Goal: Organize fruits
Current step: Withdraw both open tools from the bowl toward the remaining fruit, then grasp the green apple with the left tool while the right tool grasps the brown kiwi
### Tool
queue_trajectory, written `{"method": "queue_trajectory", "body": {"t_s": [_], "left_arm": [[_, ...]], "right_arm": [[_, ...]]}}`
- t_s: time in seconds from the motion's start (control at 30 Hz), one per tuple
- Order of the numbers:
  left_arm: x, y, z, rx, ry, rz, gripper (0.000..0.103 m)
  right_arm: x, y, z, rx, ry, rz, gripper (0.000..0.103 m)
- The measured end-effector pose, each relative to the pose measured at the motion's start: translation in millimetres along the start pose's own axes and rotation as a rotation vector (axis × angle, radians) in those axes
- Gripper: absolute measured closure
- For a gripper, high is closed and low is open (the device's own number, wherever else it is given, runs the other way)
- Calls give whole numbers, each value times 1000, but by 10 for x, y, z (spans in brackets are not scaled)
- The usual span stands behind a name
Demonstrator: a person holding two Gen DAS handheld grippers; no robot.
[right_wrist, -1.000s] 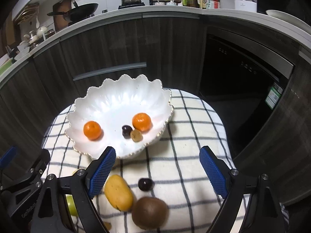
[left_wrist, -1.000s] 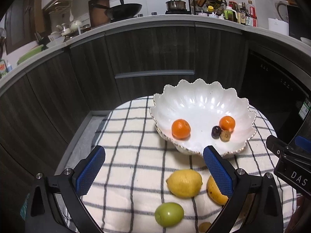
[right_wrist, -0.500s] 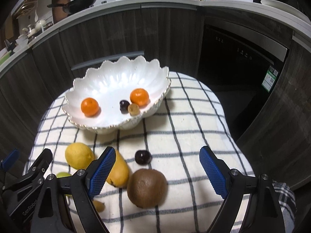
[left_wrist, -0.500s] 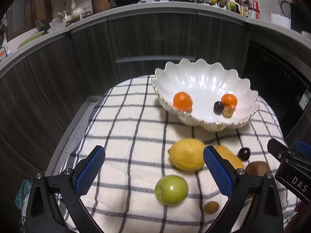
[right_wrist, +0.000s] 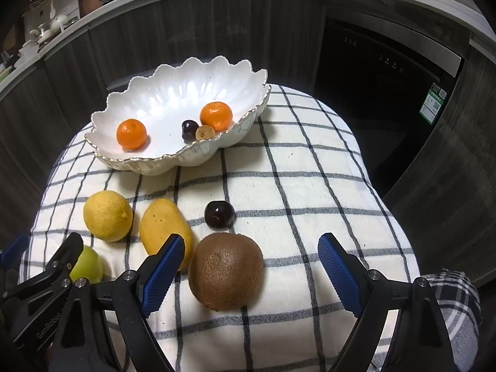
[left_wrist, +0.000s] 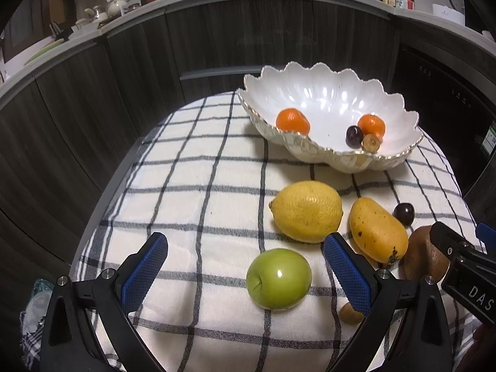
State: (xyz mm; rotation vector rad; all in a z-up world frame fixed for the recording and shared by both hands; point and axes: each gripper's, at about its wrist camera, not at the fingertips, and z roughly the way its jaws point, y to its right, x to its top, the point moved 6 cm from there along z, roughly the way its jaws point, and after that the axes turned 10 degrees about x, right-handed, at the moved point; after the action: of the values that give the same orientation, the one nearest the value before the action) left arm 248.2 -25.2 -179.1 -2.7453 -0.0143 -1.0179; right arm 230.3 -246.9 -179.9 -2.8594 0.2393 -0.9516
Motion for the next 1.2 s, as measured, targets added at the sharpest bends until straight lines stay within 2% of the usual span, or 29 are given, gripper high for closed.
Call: {"method": "queue_trajectory", "body": {"t_s": [0.37,0.77,0.93,1.07,1.2], "left_arm": [[-139,37,95,3,-24,24,2],[-260,73,213,-18,-72,34,10],[-289,96,248,-33,-86,33,18],[-295,121,267,-43,-93,38,24],[-310,154,278,-55,-99,48,30]], "right_arm": [[-143,23,107,-3,-43,9,14],[-183,-63,162,18,-63,-22,14],[-237,-85,257,48,-97,-18,15],[-231,-91,289,50,-89,-27,16],[-231,-87,347,65,-102,-23,24]]}}
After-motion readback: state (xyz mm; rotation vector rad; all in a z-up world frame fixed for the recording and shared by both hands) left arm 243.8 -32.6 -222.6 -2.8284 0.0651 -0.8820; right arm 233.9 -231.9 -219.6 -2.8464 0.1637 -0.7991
